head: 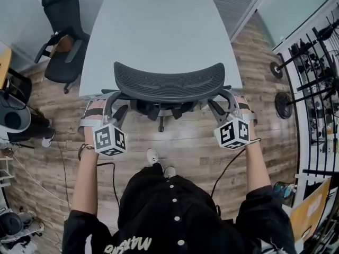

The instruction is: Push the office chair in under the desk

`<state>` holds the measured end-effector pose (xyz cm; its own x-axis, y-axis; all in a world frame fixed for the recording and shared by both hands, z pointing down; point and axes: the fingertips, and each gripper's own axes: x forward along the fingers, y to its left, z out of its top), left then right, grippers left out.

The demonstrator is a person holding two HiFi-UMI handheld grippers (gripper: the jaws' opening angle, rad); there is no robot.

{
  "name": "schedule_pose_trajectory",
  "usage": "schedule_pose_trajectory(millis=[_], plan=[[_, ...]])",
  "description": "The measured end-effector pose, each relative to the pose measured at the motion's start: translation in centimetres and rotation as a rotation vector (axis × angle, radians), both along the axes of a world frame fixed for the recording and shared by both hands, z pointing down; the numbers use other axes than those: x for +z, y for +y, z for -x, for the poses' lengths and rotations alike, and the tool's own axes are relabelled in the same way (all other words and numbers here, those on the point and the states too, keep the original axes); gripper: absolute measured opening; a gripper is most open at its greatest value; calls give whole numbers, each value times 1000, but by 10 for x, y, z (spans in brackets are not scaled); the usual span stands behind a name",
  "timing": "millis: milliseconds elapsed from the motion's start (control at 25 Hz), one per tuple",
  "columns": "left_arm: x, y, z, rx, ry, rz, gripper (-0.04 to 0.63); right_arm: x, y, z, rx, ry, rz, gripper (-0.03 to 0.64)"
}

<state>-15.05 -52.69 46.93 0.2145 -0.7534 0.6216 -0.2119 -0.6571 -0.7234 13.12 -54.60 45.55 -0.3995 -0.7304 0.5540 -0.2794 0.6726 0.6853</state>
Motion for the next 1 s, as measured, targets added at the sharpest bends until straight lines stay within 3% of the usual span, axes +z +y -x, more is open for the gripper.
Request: schedule_pose_trajectory(millis=[120,360,560,680,760,840,1000], plan=[[-22,11,-3,-40,143,-25,189,-16,14,8,36,-150,32,138],[-69,27,-11,-97,378,-174,57,-69,30,17,139,-486,9,46],[-106,36,-10,-180,644,-222,26,-117,43,25,106,-734,-59,35],[-132,40,-9,-204,818,-252,20,-133,50,24,134,-778,-69,35],[-140,45,-5,-242,883,-241,18,-135,54,19,154,-791,-52,34],[-148,49,-1,-280,940,-240,18,-139,57,11,183,-865,-46,35],[-158,57,6,-327,972,-265,17,-156,64,-11,260,-991,-78,32]])
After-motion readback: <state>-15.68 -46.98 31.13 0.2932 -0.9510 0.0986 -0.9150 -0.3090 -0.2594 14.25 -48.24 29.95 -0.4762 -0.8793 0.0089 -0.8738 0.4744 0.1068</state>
